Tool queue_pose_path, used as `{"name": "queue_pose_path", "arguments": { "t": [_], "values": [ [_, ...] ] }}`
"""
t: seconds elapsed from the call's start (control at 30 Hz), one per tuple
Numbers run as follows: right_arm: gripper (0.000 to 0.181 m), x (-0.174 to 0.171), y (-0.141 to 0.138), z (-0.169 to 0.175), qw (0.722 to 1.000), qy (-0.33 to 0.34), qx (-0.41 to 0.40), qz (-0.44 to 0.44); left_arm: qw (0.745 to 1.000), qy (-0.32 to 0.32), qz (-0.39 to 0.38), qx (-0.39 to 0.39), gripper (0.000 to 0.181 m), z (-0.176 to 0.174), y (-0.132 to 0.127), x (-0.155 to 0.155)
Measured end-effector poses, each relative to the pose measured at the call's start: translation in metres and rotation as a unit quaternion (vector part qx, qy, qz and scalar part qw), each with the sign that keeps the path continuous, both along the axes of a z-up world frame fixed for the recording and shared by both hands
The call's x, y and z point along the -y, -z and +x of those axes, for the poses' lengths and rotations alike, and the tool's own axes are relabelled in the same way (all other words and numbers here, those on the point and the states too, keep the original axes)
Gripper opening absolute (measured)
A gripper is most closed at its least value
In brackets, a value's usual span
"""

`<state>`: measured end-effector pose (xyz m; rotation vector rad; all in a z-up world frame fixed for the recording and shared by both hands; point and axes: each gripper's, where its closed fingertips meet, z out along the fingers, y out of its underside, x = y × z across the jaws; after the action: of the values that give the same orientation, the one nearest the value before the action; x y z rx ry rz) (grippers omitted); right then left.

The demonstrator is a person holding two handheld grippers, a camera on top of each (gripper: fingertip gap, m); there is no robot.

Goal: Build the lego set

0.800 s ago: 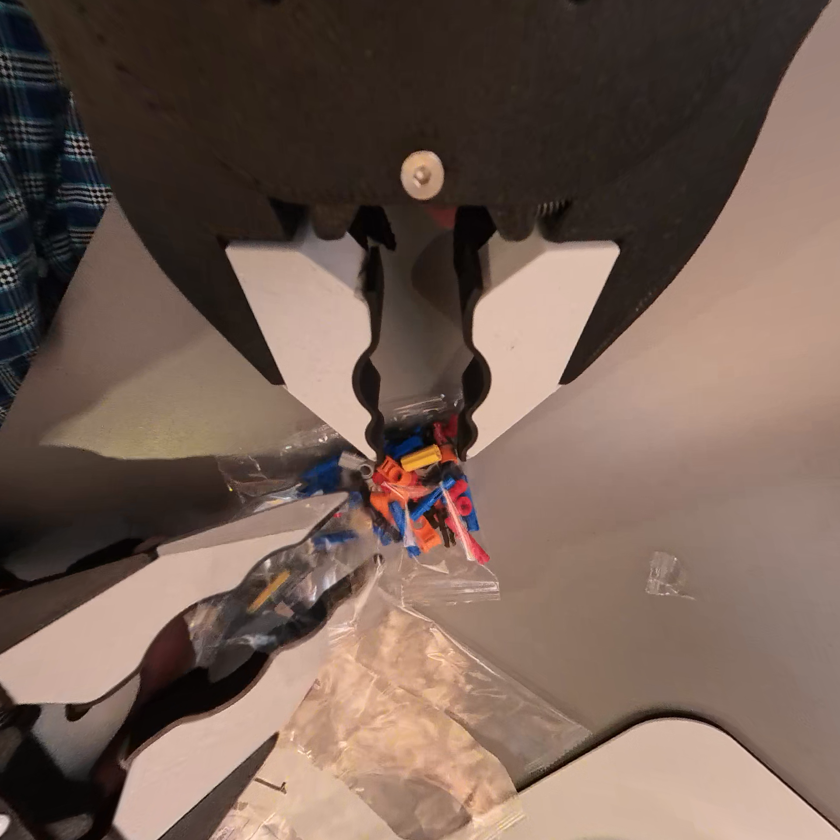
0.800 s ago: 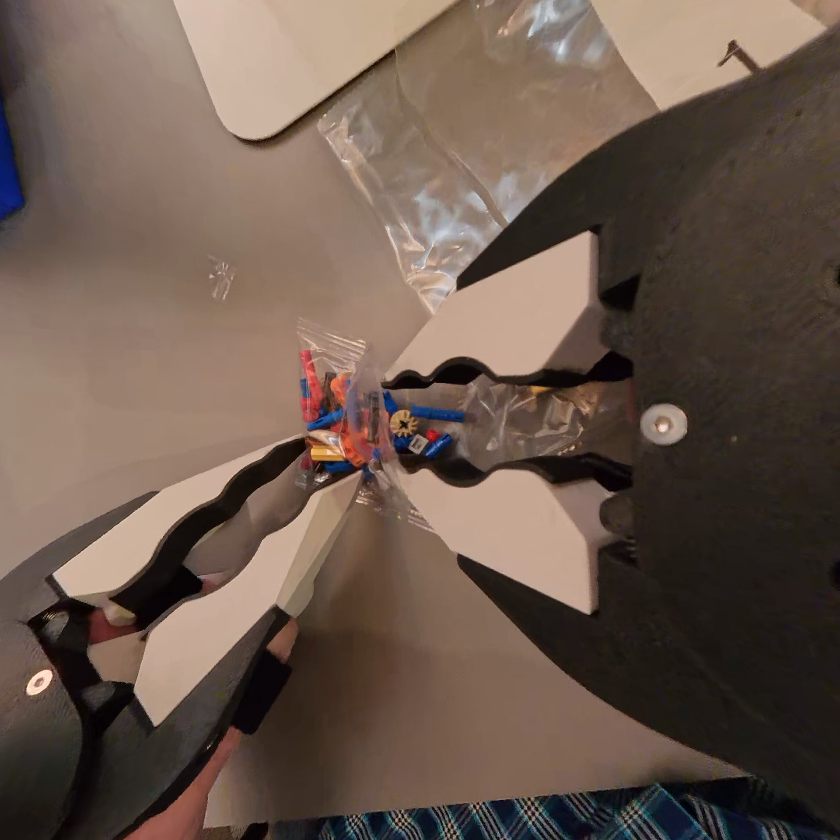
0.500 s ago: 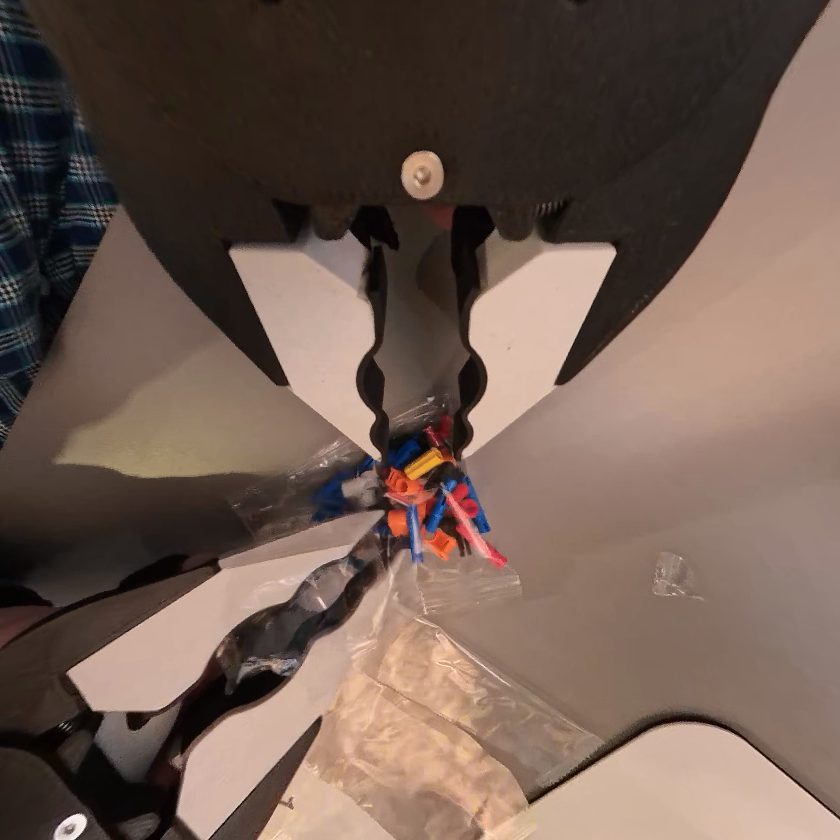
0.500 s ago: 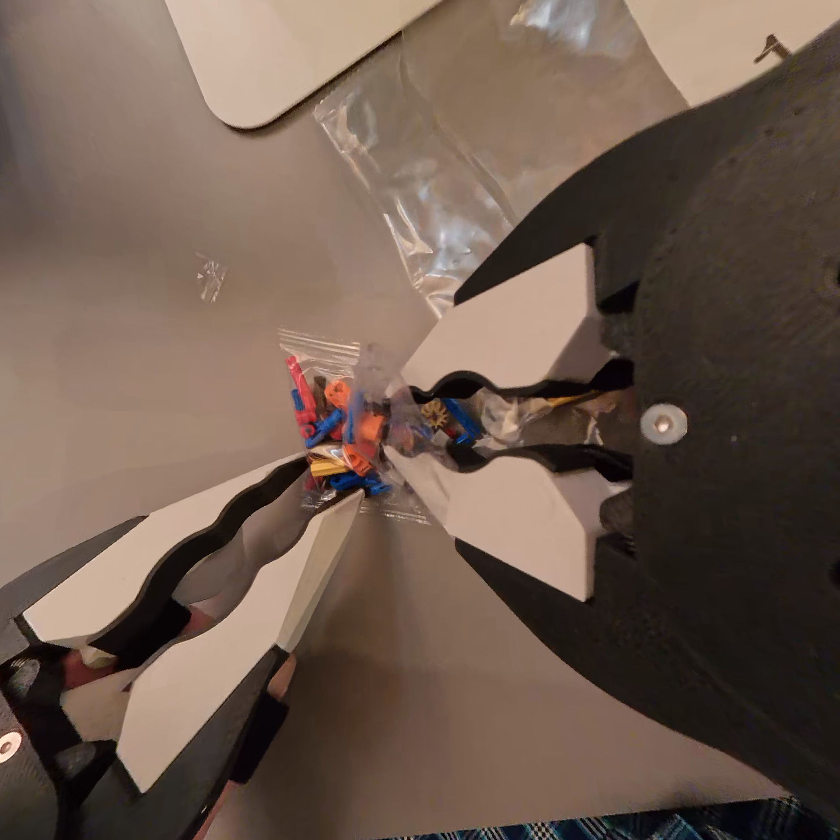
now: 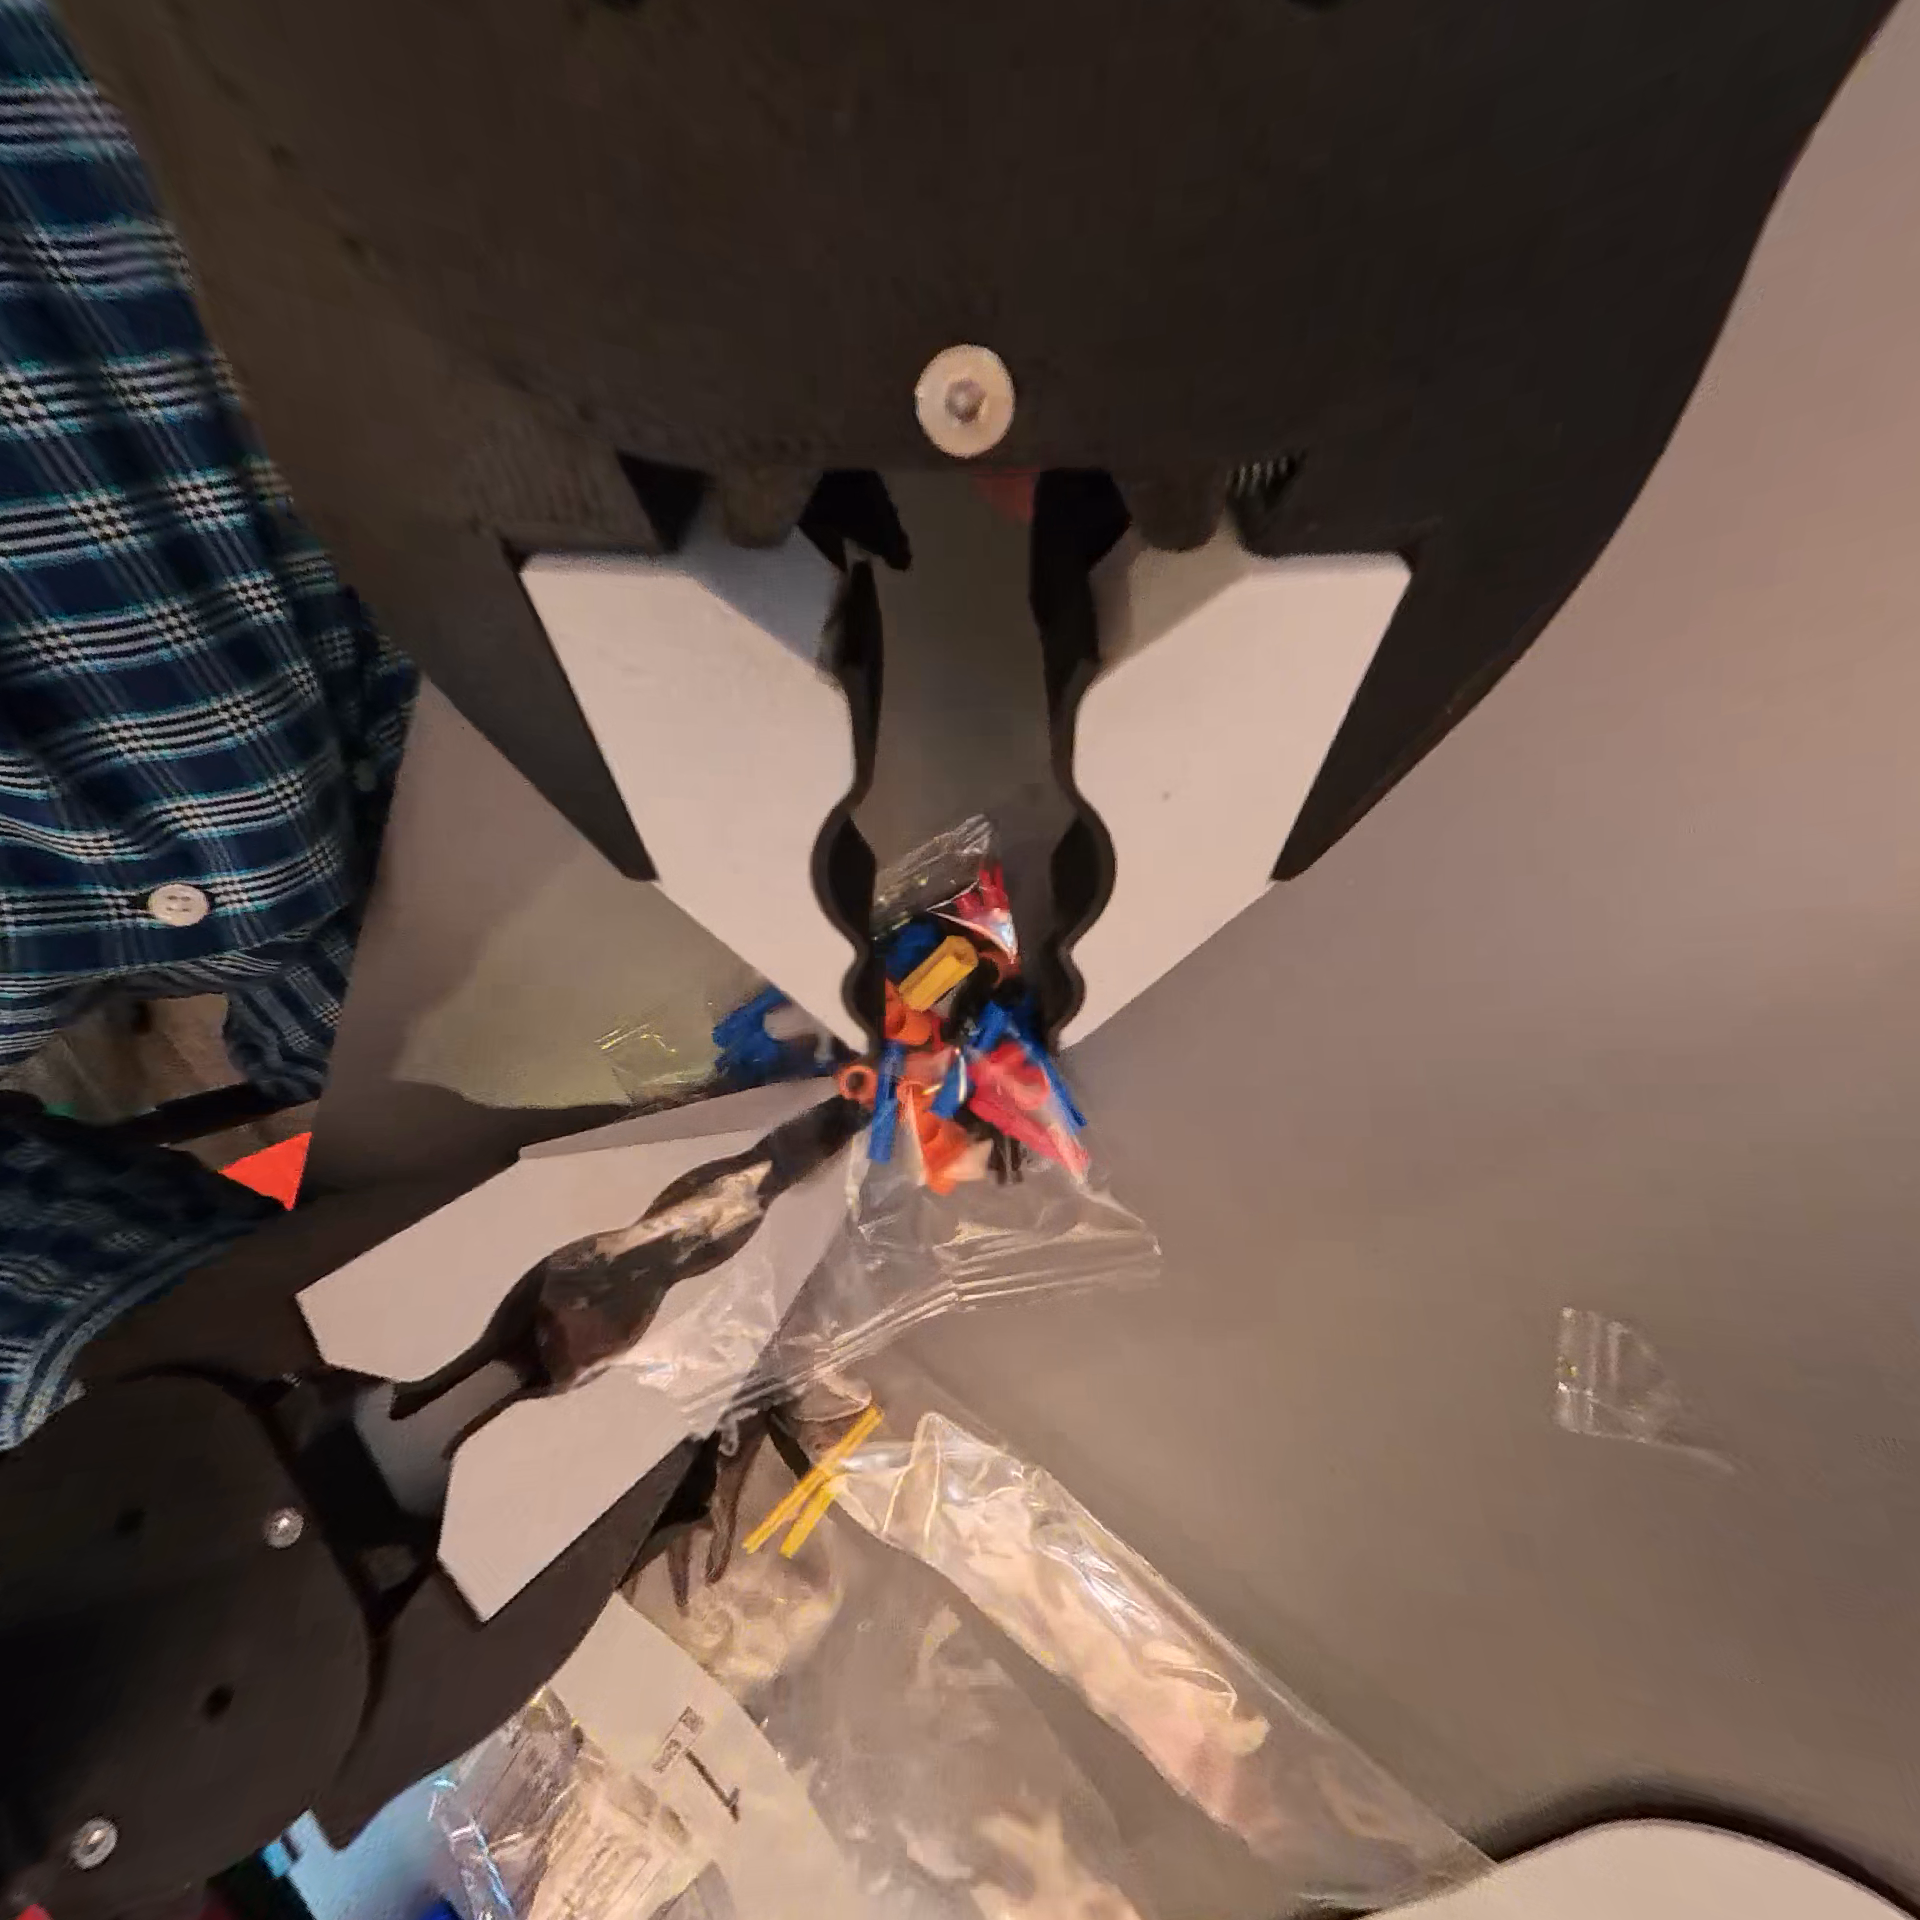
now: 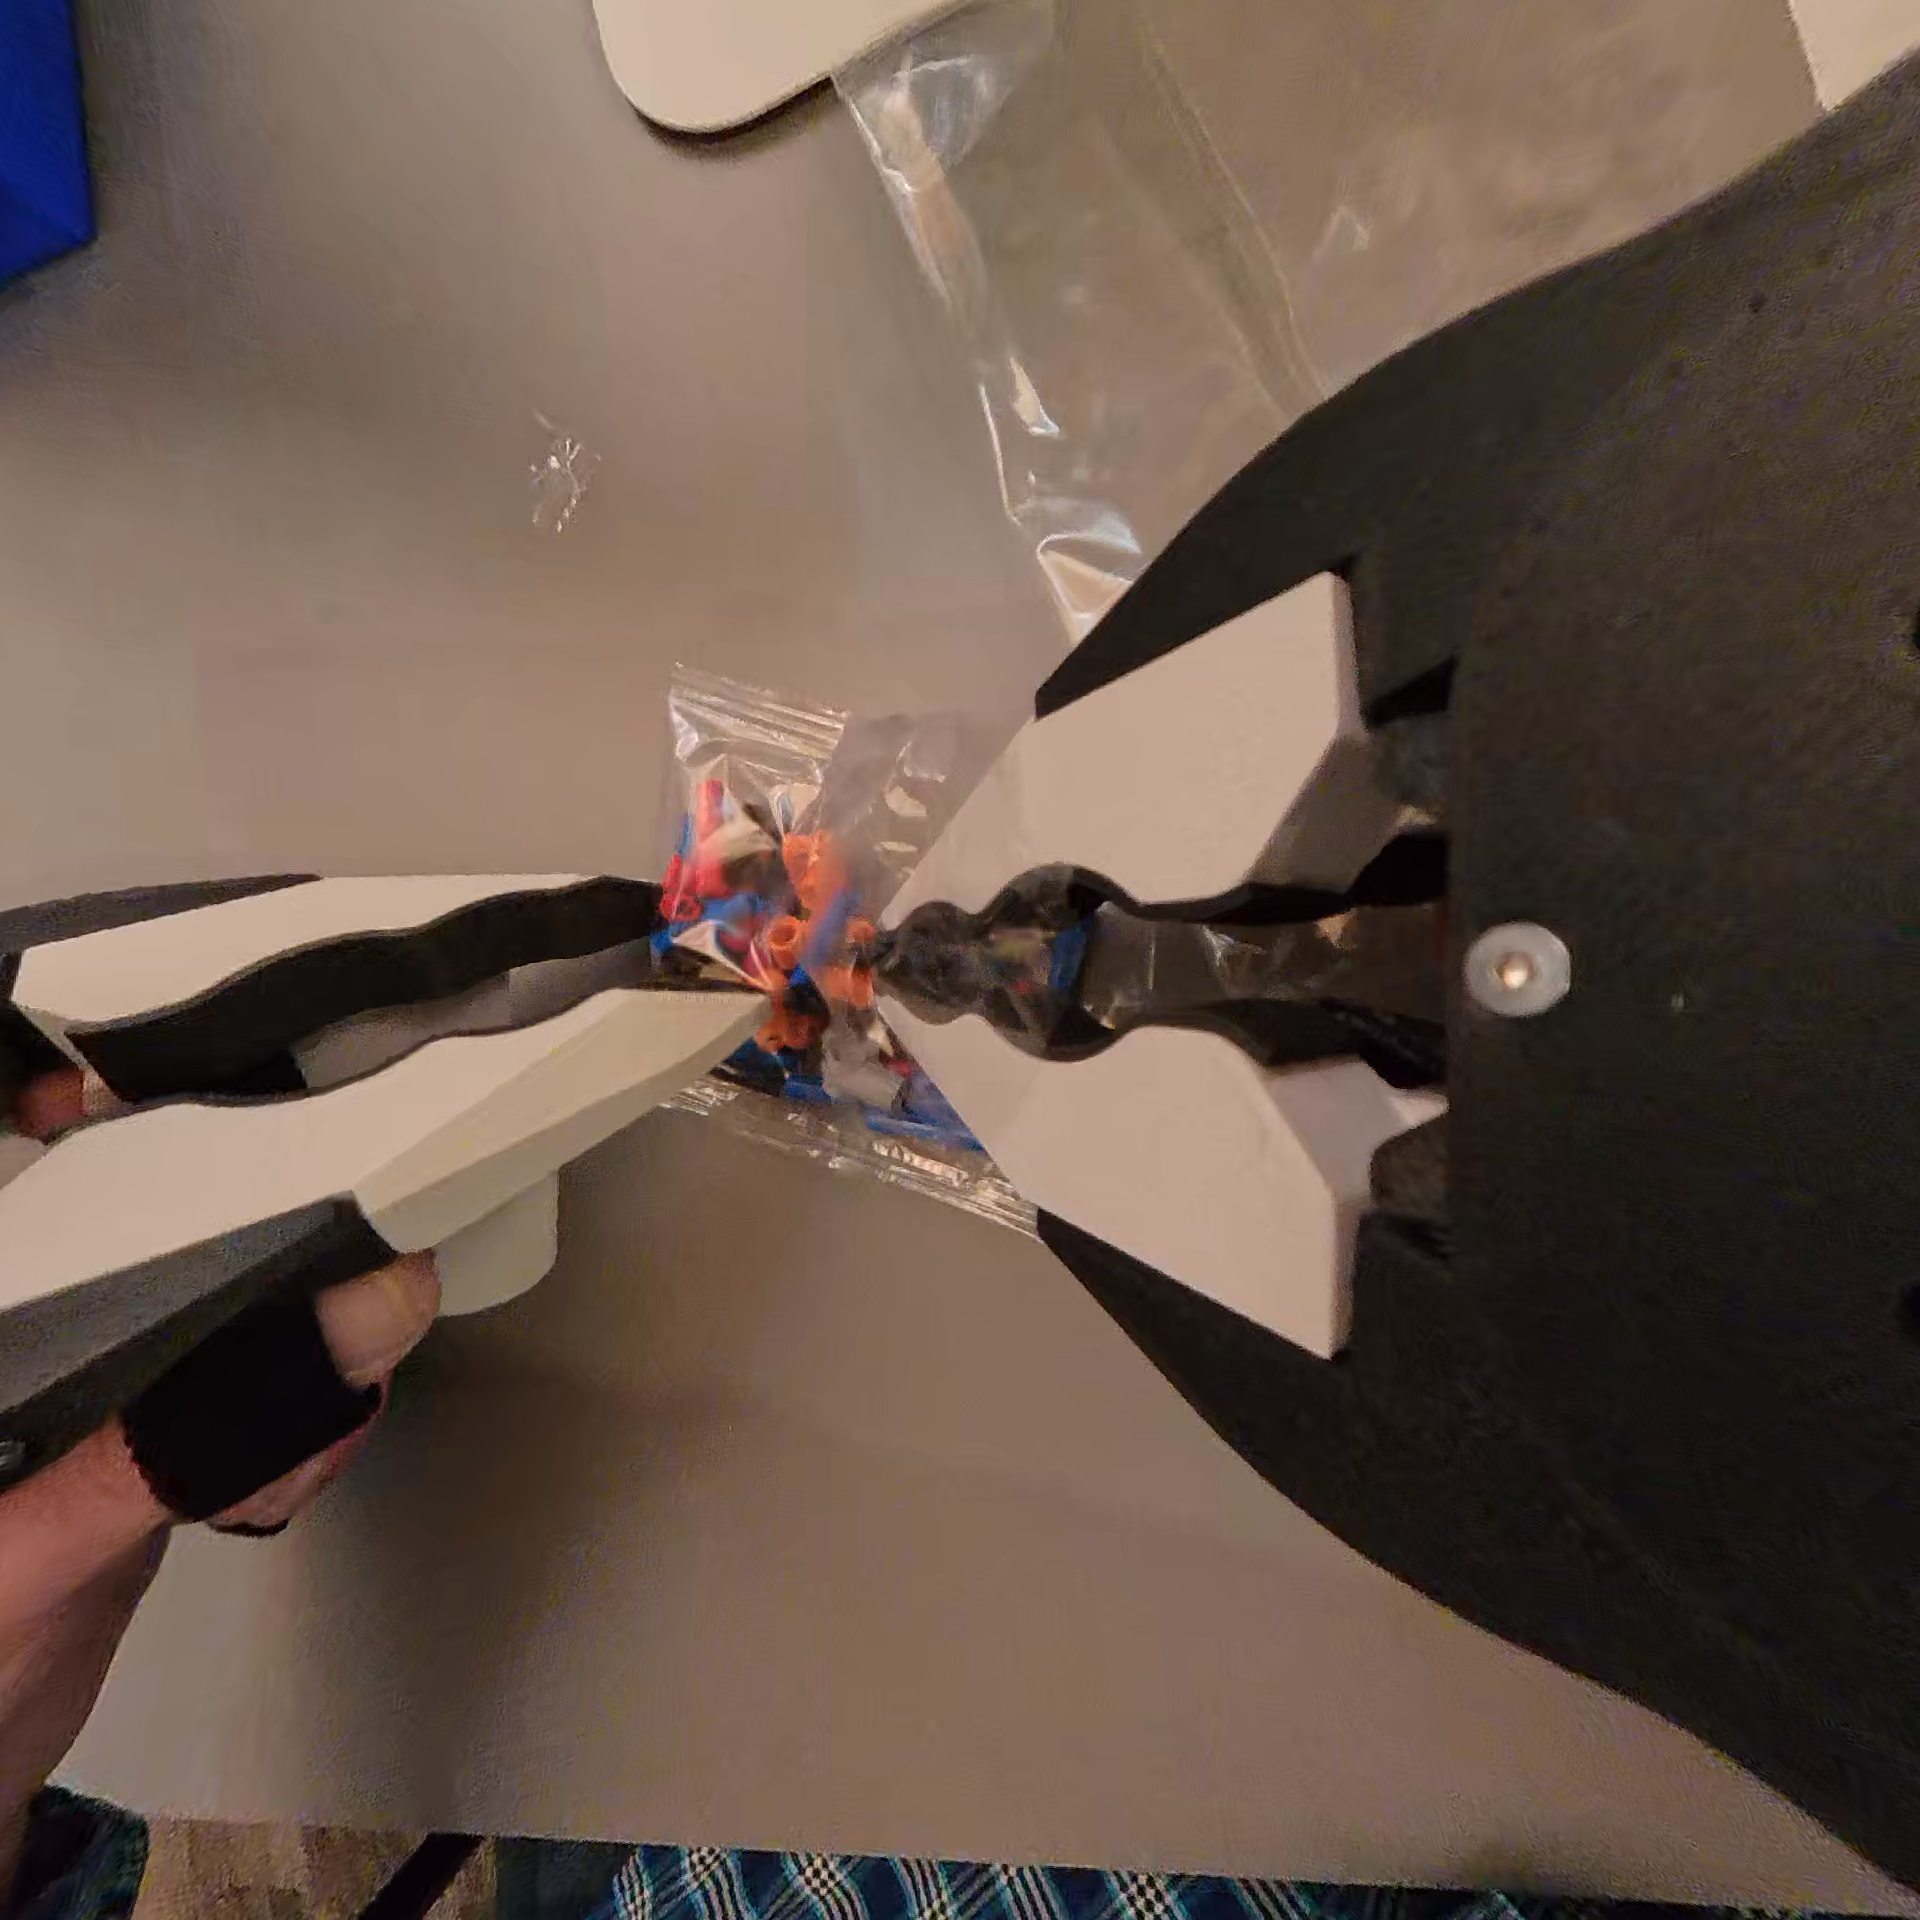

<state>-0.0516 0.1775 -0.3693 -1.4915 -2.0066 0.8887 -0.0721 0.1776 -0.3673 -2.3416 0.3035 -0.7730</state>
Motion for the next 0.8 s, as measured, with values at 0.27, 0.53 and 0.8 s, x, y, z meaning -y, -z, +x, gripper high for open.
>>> {"name": "queue_pose_path", "arguments": {
  "t": [0.27,0.53,0.8],
  "values": [
    [0.019,-0.009,-0.013,-0.007,0.999,0.032,-0.028,-0.015,1.0,0.004,0.019,-0.025,0.012,0.003,0.0,0.004],
    [0.016,-0.007,-0.01,-0.01,0.999,0.033,-0.019,-0.018,0.997,0.015,0.044,-0.055,0.007,-0.001,-0.007,0.007],
    [0.01,-0.003,-0.002,-0.015,1.0,0.023,0.008,-0.005,0.993,0.023,0.053,-0.102,0.003,-0.01,-0.008,0.015]
  ]
}}
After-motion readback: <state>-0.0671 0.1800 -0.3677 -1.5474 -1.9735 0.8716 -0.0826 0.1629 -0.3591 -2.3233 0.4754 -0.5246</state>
